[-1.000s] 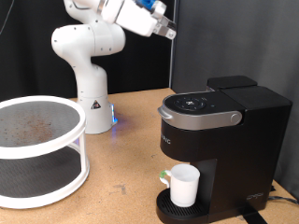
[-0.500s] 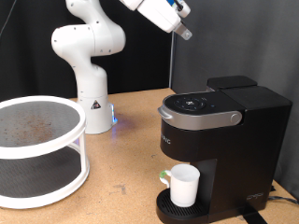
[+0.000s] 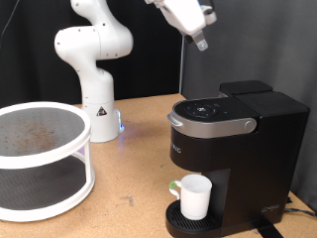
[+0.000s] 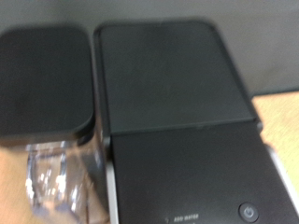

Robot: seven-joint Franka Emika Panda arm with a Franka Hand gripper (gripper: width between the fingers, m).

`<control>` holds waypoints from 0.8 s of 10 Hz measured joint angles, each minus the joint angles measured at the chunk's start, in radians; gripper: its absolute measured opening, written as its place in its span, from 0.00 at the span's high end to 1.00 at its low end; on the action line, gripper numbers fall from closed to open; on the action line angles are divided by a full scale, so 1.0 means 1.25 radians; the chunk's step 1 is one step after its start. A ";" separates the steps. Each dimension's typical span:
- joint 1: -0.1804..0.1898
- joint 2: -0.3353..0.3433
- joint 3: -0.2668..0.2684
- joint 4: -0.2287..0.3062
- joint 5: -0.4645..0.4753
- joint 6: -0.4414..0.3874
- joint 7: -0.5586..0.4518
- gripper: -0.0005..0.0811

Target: Make a cup of coffee with the keurig machine

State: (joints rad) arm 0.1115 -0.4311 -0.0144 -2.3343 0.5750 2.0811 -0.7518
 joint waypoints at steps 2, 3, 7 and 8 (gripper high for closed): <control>0.000 0.059 0.008 0.070 -0.047 -0.012 0.009 0.01; 0.000 0.085 0.008 0.096 -0.048 -0.012 0.010 0.01; 0.001 0.076 0.023 0.068 -0.120 0.038 -0.046 0.01; 0.001 0.077 0.031 0.071 -0.173 0.039 -0.042 0.01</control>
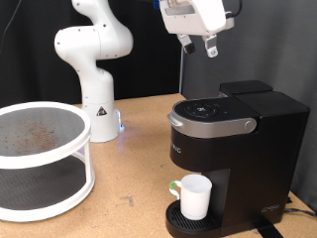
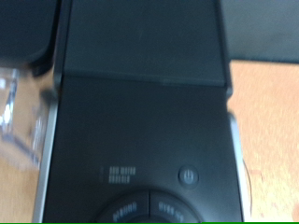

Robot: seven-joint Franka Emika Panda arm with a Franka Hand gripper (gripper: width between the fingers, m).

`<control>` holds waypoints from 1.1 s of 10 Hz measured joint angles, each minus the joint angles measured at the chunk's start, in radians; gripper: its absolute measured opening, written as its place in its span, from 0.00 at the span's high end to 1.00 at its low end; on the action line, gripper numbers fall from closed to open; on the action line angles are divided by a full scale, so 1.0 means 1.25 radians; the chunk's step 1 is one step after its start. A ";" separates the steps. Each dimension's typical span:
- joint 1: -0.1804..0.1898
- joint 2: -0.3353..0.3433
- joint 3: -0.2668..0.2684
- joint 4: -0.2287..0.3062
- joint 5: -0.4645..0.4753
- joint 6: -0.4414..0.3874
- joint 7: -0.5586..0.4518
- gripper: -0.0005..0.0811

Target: Make a cup of coffee with the keurig machine

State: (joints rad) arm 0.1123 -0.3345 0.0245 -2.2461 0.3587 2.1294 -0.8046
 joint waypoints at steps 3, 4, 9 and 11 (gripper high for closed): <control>0.000 0.053 0.001 0.082 -0.058 -0.126 0.003 0.01; 0.000 0.052 0.002 0.076 -0.058 -0.107 0.003 0.01; 0.000 0.067 0.018 0.075 -0.100 0.078 0.032 0.01; 0.000 0.084 0.018 0.110 -0.113 0.049 0.032 0.01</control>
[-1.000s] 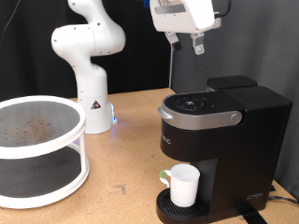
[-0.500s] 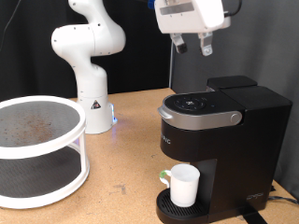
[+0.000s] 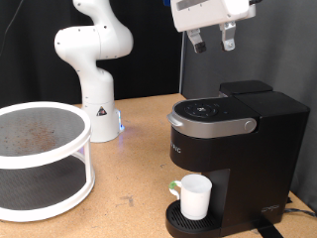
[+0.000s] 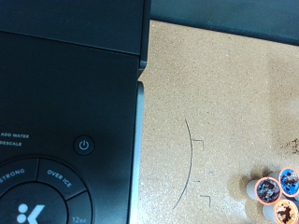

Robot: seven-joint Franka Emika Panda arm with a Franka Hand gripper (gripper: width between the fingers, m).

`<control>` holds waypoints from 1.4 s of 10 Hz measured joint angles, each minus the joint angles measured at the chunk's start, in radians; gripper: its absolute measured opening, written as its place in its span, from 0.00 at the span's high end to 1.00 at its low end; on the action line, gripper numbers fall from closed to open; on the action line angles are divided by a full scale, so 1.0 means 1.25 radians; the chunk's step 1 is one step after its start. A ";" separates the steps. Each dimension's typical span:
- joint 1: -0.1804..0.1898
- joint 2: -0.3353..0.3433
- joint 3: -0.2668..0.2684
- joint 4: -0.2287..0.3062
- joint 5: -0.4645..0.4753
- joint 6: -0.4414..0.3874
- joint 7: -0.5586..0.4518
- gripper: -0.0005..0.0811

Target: Make a cup of coffee with the keurig machine

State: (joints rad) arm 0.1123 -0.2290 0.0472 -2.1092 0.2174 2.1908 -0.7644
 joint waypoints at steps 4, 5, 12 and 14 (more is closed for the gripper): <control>0.000 0.031 0.000 0.016 -0.048 -0.035 -0.009 0.01; 0.000 0.041 0.000 0.010 -0.052 -0.031 -0.010 0.01; 0.001 0.064 0.001 -0.067 -0.028 0.048 -0.058 0.54; 0.001 0.064 0.002 -0.086 -0.028 0.053 -0.060 0.78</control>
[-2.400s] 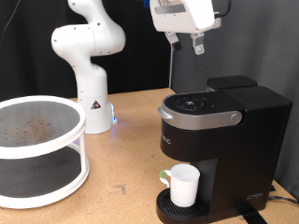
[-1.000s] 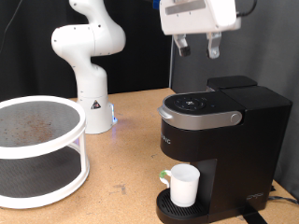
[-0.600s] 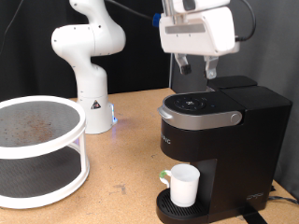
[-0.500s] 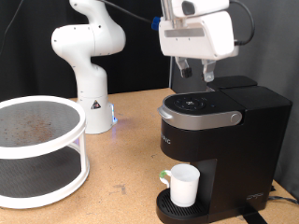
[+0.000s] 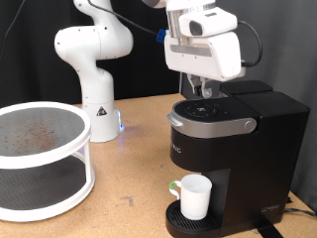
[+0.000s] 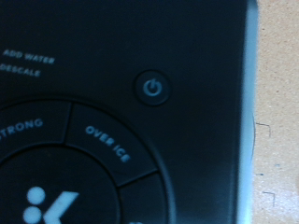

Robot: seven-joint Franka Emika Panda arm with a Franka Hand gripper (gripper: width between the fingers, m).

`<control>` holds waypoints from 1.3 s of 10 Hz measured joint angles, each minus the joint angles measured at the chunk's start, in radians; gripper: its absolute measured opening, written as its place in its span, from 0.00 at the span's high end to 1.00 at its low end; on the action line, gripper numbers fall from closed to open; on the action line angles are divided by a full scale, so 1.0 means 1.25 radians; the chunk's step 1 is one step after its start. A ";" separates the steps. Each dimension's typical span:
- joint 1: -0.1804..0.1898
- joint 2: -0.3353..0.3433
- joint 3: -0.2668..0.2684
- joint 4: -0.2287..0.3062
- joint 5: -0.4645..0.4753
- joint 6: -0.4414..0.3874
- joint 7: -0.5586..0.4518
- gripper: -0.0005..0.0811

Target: Make a cup of coffee with the keurig machine

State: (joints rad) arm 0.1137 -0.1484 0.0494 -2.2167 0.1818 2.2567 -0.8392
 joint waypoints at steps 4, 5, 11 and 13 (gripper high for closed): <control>0.000 0.022 0.000 -0.015 0.000 0.010 0.004 0.98; 0.000 0.030 0.000 -0.015 0.000 0.012 0.005 0.99; -0.001 0.049 -0.007 0.005 0.057 -0.038 0.006 0.99; -0.001 0.063 -0.011 0.026 0.067 -0.072 0.006 0.99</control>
State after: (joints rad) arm 0.1122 -0.0699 0.0353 -2.1841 0.2661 2.1666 -0.8313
